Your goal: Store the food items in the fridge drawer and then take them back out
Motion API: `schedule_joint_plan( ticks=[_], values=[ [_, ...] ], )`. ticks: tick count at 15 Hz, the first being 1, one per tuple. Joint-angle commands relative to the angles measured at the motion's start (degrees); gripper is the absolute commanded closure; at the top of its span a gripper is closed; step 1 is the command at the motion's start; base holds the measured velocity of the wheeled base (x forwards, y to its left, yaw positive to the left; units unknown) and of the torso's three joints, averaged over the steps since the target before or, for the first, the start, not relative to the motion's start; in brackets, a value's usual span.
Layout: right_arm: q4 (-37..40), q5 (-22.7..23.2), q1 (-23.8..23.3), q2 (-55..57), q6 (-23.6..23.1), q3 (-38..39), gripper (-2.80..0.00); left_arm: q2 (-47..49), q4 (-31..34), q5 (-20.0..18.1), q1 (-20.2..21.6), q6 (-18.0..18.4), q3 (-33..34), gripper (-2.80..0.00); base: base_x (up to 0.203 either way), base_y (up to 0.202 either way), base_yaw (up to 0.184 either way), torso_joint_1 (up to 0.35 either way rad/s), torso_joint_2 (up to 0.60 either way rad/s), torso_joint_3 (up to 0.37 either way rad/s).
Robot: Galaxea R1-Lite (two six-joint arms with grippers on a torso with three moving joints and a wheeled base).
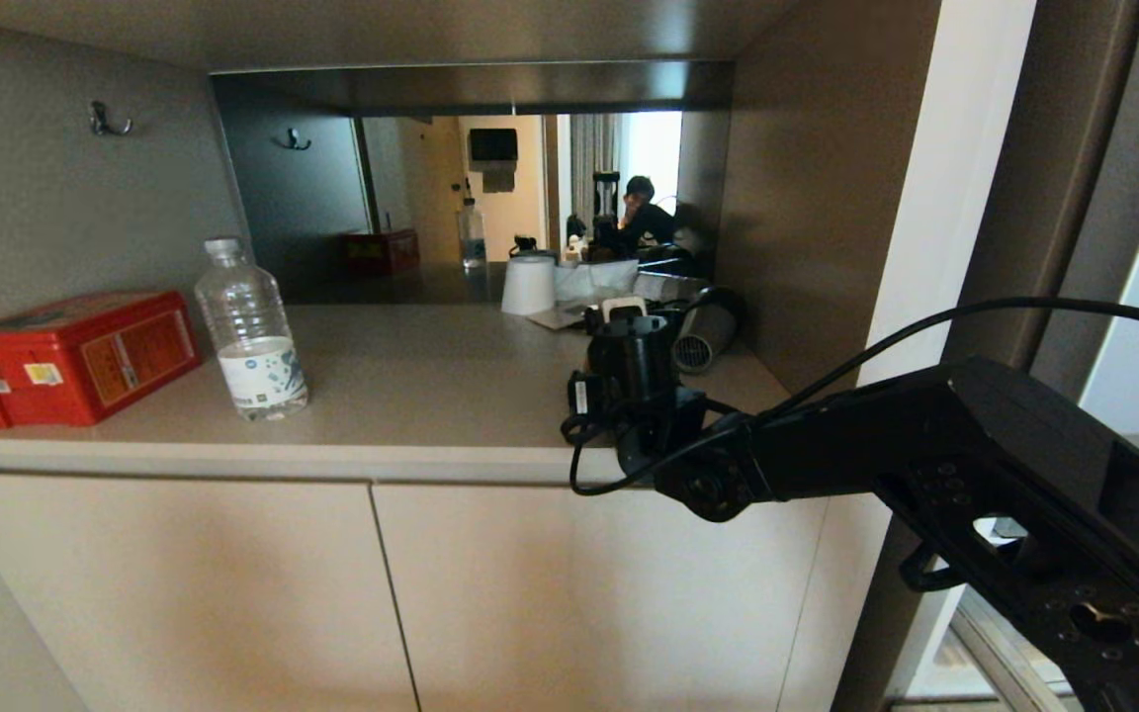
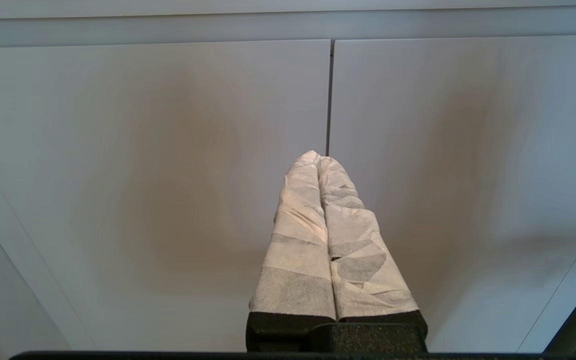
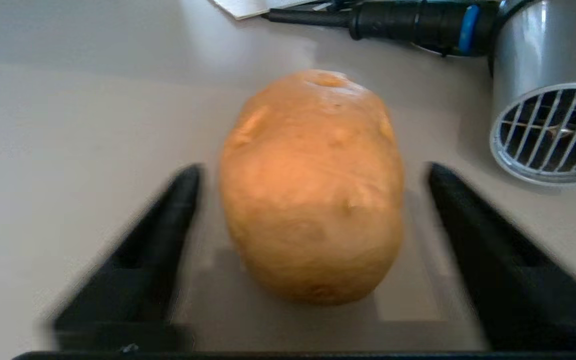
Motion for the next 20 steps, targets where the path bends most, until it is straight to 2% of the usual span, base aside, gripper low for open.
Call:
schedule_joint_plan(
  ticks=[1,8,13,16,20],
  values=[
    [-0.2,-0.2,-0.1,0.1,0.0,0.0,0.0,0.0,0.0,0.0,0.0,0.0,0.6,0.0,0.0,0.0,0.0,0.0,0.0,0.0],
    [-0.2,-0.6,0.0,-0.6,0.0,0.0,0.0,0.0,0.0,0.0,0.0,0.0,0.6,0.0,0.0,0.0,0.0,0.0,0.0,0.0],
    [2.3,-0.7,1.1,-11.2,-0.2,4.6,0.0,0.0,0.0,-0.1,0.0,0.0,0.6,0.0,0.0,0.0,0.0,0.0,0.0,0.0],
    [4.1,-0.8,3.4,-20.1,0.0,12.7,0.0,0.0,0.0,-0.1,0.0,0.0,0.6,0.0,0.0,0.0,0.0,0.0,0.0,0.0],
    [6.6,-2.3,7.6,-33.6,2.0,30.8,0.0,0.0,0.0,-0.1,0.0,0.0,0.6,0.0,0.0,0.0,0.0,0.0,0.0,0.0]
  ],
)
